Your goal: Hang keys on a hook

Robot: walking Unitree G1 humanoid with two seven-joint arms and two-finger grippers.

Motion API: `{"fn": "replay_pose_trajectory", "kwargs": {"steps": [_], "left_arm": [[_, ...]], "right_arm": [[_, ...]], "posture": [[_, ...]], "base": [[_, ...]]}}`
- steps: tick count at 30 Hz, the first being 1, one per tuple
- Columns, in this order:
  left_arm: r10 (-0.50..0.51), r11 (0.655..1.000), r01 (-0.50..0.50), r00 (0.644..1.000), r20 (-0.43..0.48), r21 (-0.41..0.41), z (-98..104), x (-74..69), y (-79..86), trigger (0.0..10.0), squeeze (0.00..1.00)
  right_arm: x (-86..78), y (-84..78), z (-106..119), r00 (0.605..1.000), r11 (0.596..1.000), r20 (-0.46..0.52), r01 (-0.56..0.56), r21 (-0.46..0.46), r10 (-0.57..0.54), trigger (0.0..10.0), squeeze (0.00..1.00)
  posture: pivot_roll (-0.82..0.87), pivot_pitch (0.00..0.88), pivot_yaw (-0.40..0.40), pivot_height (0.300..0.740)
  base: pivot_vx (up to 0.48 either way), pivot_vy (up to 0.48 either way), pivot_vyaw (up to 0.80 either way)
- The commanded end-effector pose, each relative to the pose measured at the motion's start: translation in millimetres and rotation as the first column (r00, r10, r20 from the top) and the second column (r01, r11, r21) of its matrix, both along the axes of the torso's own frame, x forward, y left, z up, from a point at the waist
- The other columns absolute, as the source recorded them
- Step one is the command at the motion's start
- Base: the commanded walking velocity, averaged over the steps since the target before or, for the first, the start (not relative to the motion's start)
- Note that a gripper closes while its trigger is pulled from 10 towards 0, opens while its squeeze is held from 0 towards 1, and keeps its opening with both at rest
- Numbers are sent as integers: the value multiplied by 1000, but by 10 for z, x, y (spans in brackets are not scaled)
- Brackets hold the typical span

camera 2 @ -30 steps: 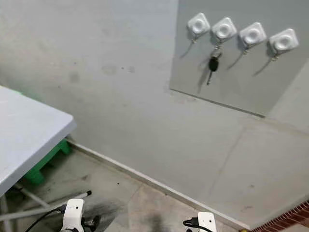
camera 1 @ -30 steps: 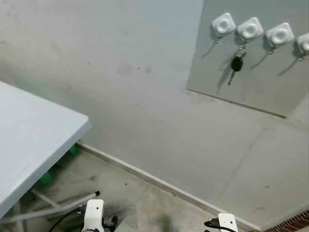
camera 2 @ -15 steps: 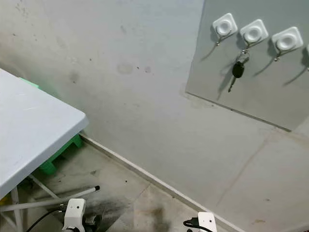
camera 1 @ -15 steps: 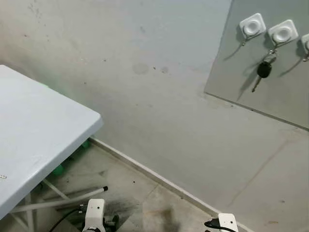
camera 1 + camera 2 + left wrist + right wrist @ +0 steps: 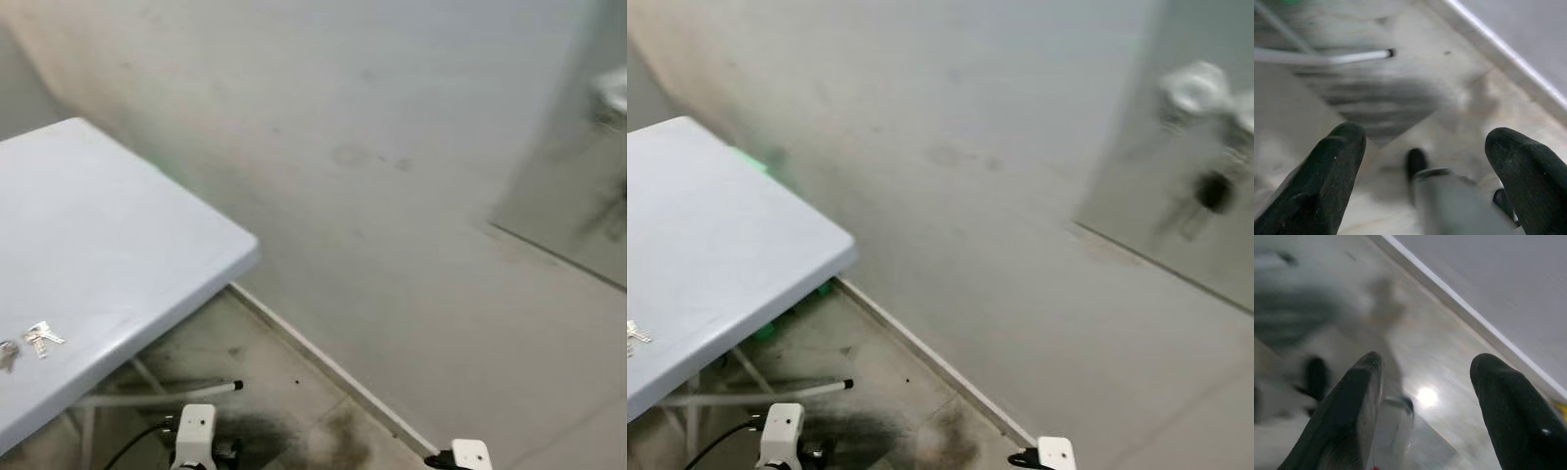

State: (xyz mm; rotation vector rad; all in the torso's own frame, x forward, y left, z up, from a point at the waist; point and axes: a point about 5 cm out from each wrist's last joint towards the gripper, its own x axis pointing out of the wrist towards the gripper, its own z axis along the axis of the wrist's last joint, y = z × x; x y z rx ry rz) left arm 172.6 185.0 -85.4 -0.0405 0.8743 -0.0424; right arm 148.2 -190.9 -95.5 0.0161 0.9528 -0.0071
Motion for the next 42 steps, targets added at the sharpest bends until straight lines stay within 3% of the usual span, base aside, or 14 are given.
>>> {"fn": "replay_pose_trajectory", "kwargs": {"steps": [1, 37, 42], "left_arm": [[-15, 1000, 15, 1000, -2, 5, -6, -8, -24, 10000, 0], [4, 1000, -4, 1000, 1, -1, -5, -12, -12, 10000, 0], [4, 1000, -4, 1000, 1, 2, -5, -7, -18, 10000, 0]], "right_arm": [[-70, -51, -22, 1000, 1000, -29, 1, -10, -2, 10000, 0], [-115, -42, -41, 999, 1000, -42, 14, -3, -14, 10000, 0], [-119, -45, -42, 999, 999, -40, 37, 6, -36, 10000, 0]], "posture": [[-53, 0, -6, 740], [-48, 0, -4, 740], [-49, 0, -3, 740]], "base": [[0, 0, 800], [0, 0, 800], [0, 0, 0]]}}
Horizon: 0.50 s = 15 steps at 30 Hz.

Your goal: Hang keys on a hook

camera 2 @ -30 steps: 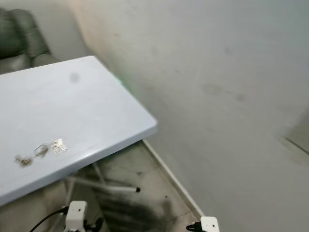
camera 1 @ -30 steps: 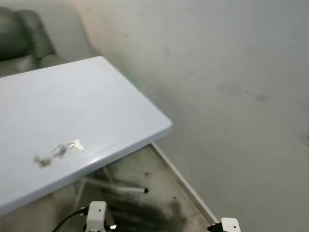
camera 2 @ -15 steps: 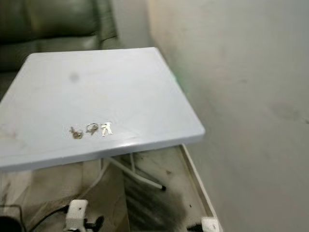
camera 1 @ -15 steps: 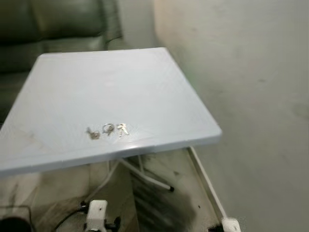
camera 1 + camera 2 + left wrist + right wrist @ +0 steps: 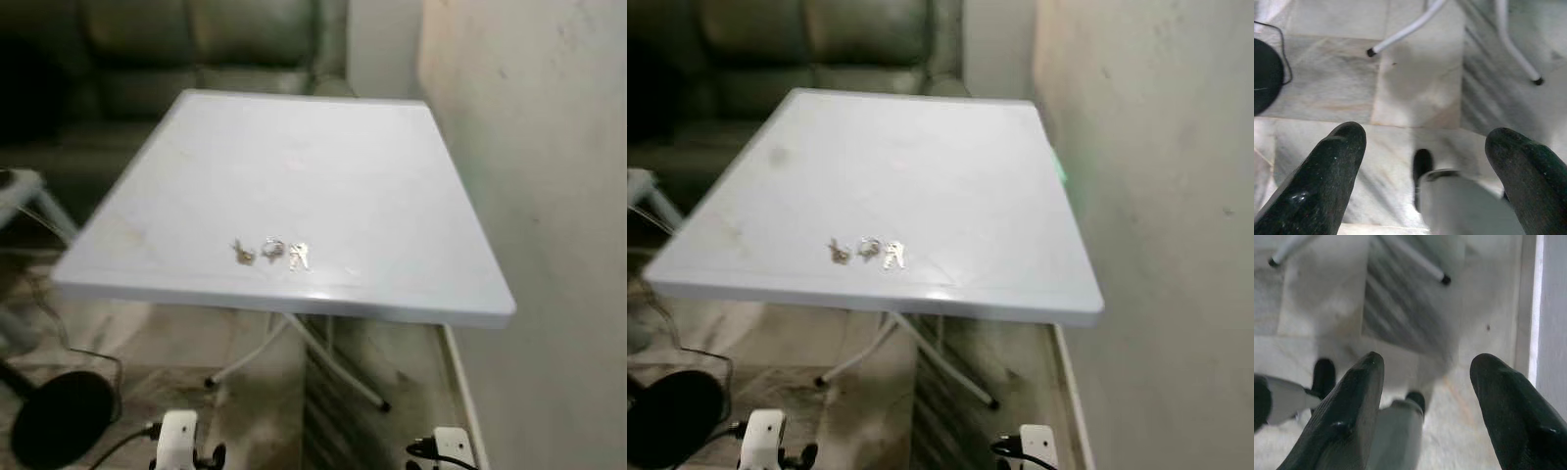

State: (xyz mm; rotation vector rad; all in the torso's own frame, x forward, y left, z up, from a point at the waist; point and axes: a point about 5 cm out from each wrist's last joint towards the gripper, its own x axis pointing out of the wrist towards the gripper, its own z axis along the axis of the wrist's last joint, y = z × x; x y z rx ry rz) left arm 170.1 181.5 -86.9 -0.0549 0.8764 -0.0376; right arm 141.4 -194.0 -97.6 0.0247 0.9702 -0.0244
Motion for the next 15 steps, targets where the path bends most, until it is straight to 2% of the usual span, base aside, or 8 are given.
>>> {"fn": "replay_pose_trajectory", "kwargs": {"steps": [1, 8, 11, 15], "left_arm": [[-7, 1000, 7, 1000, 5, 12, 10, 21, 13, 10000, 0], [-43, 999, 43, 998, 35, 10, 35, 61, -19, 10000, 0], [-116, 993, 114, 991, 66, 20, 60, 90, -52, 10000, 0], [-155, 988, 154, 983, 98, 16, 84, 118, -81, 10000, 0]], "right_arm": [[-51, -17, -20, 999, 1000, -21, 25, 8, -25, 10000, 0], [-36, -26, -11, 1000, 1000, -10, 26, 4, -26, 10000, 0], [-1, -33, 9, 1000, 1000, 13, -3, 4, 3, 10000, 0], [38, -30, 31, 998, 999, 37, -42, 2, 42, 10000, 0]], "posture": [[-49, 0, -3, 740], [-52, 0, -2, 740], [-48, 0, -6, 740], [-46, 0, -9, 740]], "base": [[0, 0, 0], [0, 0, 0], [0, 0, 0], [0, 0, 0]]}}
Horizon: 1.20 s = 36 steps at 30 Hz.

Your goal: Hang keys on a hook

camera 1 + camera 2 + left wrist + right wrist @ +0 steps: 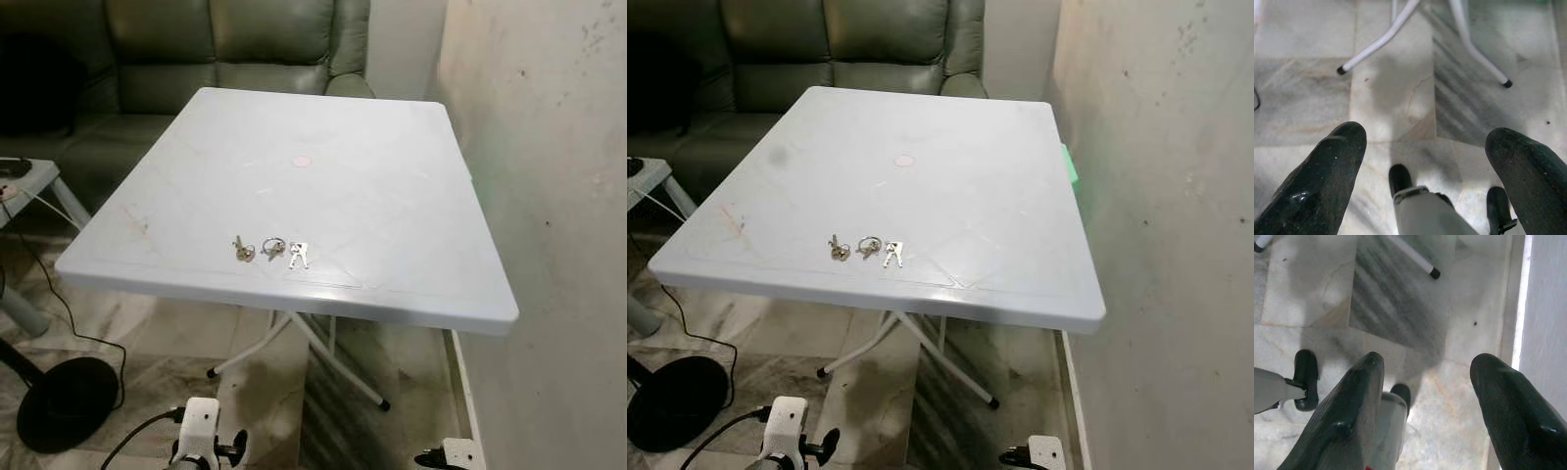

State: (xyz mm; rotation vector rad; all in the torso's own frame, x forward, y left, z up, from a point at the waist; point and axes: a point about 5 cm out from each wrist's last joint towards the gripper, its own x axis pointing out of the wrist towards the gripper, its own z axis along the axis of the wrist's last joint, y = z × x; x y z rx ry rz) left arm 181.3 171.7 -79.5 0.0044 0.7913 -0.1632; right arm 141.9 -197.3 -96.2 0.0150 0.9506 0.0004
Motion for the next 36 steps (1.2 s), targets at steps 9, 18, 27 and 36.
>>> {"fn": "replay_pose_trajectory", "kwargs": {"steps": [9, 18, 27, 36], "left_arm": [[-160, 986, 167, 968, 191, -21, 164, 133, -92, 10000, 0], [-363, 919, 393, 829, 426, 19, 436, 278, -235, 10000, 0], [-488, 841, 536, 700, 522, 68, 602, 316, -309, 10000, 0], [-530, 790, 600, 565, 633, 125, 901, 452, -309, 10000, 0]], "right_arm": [[283, 107, 157, 969, 983, 167, -185, 9, 181, 10000, 0], [532, 252, 424, 836, 919, 421, -395, 17, 352, 10000, 0], [623, 258, 629, 707, 854, 552, -520, -19, 443, 10000, 0], [715, 408, 913, 546, 768, 675, -639, -48, 496, 10000, 0]], "posture": [[-46, 0, -12, 740], [-42, 0, -8, 740], [-48, 0, 7, 740], [-49, 0, 9, 740]], "base": [[0, 0, 0], [0, 0, 0], [0, 0, 0], [0, 0, 0]]}}
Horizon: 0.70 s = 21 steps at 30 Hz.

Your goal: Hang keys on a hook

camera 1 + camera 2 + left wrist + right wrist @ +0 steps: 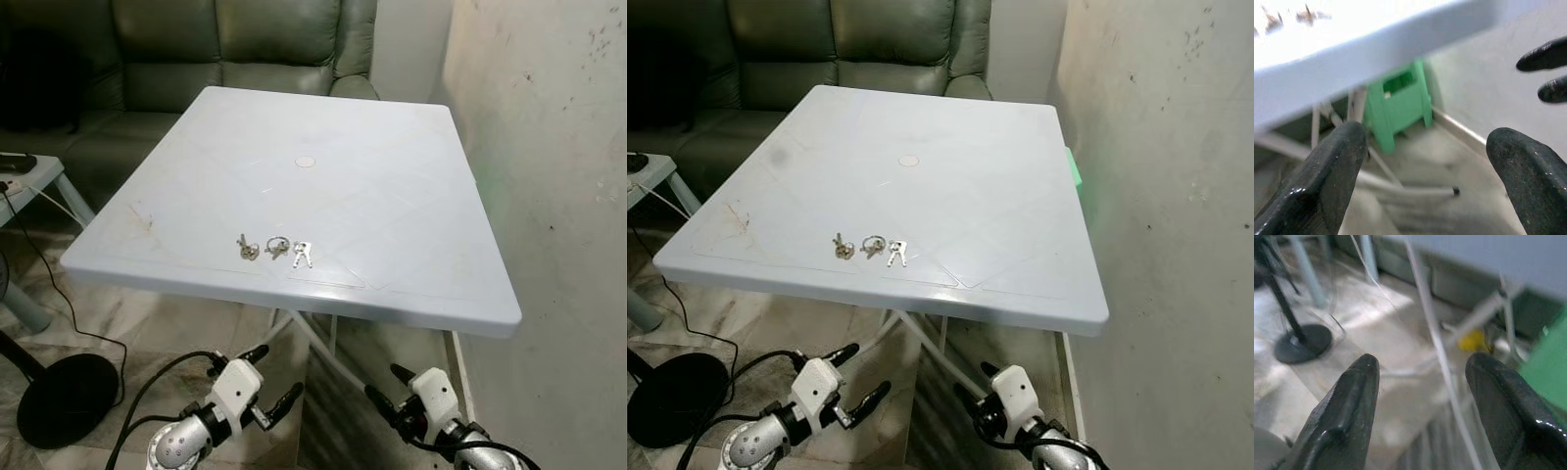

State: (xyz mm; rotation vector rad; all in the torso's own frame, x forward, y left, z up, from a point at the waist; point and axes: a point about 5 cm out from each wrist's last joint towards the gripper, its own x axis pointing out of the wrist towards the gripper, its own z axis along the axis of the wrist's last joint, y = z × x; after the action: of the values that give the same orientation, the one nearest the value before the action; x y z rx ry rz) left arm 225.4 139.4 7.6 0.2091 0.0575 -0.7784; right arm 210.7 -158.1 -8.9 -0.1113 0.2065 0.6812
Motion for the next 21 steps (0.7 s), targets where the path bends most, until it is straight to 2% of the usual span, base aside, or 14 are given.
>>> {"fn": "replay_pose_trajectory", "kwargs": {"steps": [1, 5, 12, 17, 21], "left_arm": [[-16, 1000, 16, 999, 29, -2, 68, 24, 17, 10000, 0], [-26, 1000, 26, 997, 74, -2, 157, 35, 38, 10000, 0], [-40, 999, 41, 992, 121, -7, 260, 27, 29, 10000, 0], [-2, 999, 11, 987, 164, -53, 439, 121, 42, 10000, 0], [25, 998, -13, 985, 173, -68, 491, 168, 64, 10000, 0]], "right_arm": [[34, 35, 77, 999, 1000, 28, -20, 24, 19, 10000, 0], [49, 94, 176, 997, 997, 67, -45, 55, 42, 10000, 0], [117, 95, 276, 994, 996, 105, -27, 82, 18, 10000, 0], [254, 82, 464, 989, 989, 143, 28, 144, -49, 10000, 0], [302, 74, 509, 986, 985, 147, 53, 162, -77, 10000, 0]], "posture": [[-49, 0, 9, 740], [-45, 0, 8, 740], [-45, 0, 12, 740], [-42, 0, 12, 740], [-38, 0, 10, 740]], "base": [[0, 0, 0], [0, 0, 0], [0, 0, 0], [0, 0, 0], [0, 0, 0]]}}
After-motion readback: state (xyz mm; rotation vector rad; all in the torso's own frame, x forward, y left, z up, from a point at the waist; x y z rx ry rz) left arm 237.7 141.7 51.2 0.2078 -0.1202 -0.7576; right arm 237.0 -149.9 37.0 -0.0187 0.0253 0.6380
